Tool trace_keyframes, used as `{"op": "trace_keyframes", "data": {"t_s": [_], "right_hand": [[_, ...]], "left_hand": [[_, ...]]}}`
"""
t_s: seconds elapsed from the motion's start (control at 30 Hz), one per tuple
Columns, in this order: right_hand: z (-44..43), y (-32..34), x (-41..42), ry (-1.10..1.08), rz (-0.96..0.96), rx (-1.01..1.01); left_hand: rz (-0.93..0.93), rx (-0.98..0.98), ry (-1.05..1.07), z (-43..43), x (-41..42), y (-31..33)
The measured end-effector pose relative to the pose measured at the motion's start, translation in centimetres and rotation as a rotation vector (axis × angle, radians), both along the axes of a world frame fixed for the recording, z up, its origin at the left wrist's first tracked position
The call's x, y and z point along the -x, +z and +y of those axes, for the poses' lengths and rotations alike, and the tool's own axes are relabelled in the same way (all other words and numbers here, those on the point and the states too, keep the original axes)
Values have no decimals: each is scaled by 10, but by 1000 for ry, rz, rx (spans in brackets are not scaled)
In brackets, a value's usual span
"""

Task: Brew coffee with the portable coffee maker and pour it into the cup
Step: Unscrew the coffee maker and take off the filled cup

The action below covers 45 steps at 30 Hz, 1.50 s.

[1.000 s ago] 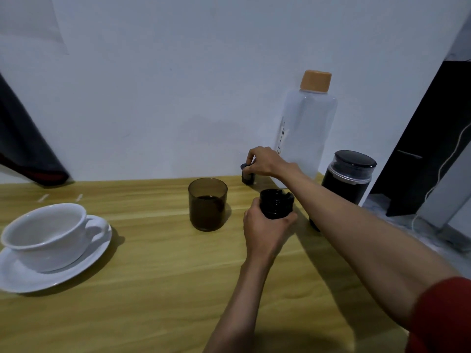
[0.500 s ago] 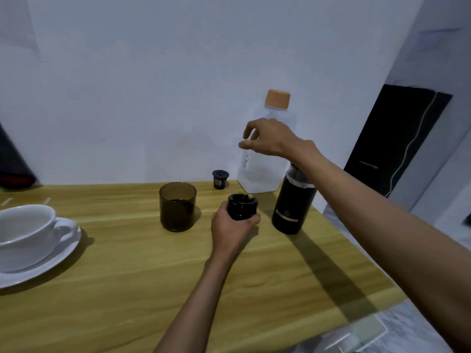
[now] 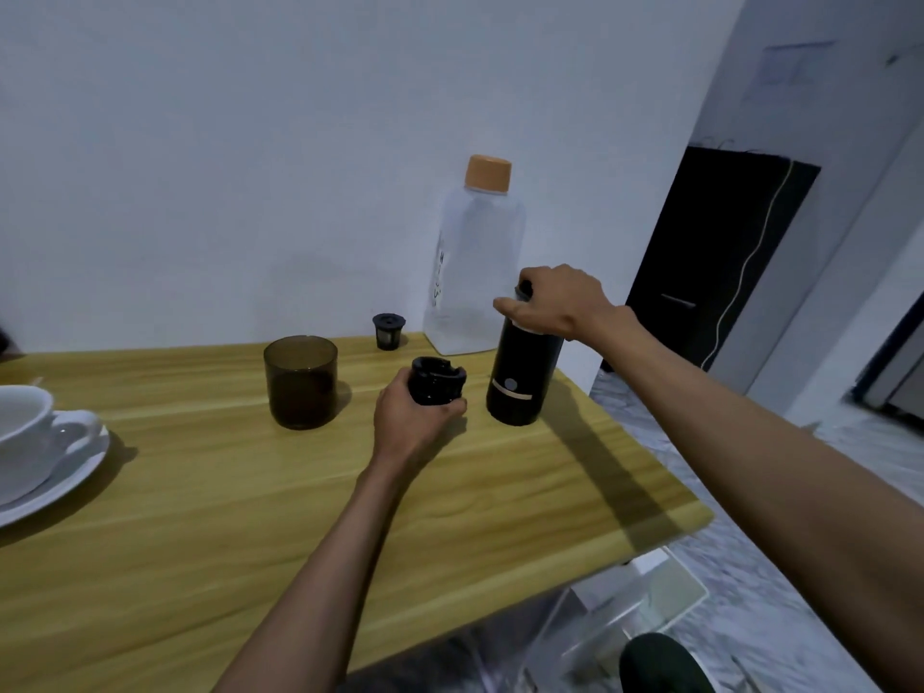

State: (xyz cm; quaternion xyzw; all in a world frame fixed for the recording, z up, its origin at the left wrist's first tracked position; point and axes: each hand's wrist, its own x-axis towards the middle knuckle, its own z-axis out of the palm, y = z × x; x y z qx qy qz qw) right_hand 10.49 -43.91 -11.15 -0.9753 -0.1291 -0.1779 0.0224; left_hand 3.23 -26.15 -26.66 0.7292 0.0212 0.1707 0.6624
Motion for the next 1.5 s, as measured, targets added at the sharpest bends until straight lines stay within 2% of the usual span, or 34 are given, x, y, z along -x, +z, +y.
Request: {"op": "trace_keyframes", "data": {"t_s": [0.2, 0.33, 0.67, 0.83, 0.97, 1.13, 1.37, 1.43, 1.5], "right_hand": [[18, 42, 9, 86, -132, -135], [40, 65, 17, 125, -148, -139], [68, 53, 19, 226, -92, -211], [72, 45, 14, 258, -22, -190], [73, 45, 11, 182, 56, -143], [75, 47, 5, 110, -59, 60], [76, 64, 5, 164, 248, -70], [74, 66, 5, 152, 237, -66], [74, 64, 6, 106, 121, 13]], "left_hand": [[6, -33, -5, 3, -3, -1], [9, -13, 2, 3, -2, 0], [-3, -28, -23, 5, -3, -3], [-5, -14, -20, 5, -4, -3], [3, -37, 11, 5, -4, -2], [13, -58, 39, 6, -5, -3], [6, 4, 35, 8, -7, -5], [-2, 12, 34, 8, -8, -5], [-8, 16, 35, 7, -9, -5]]}}
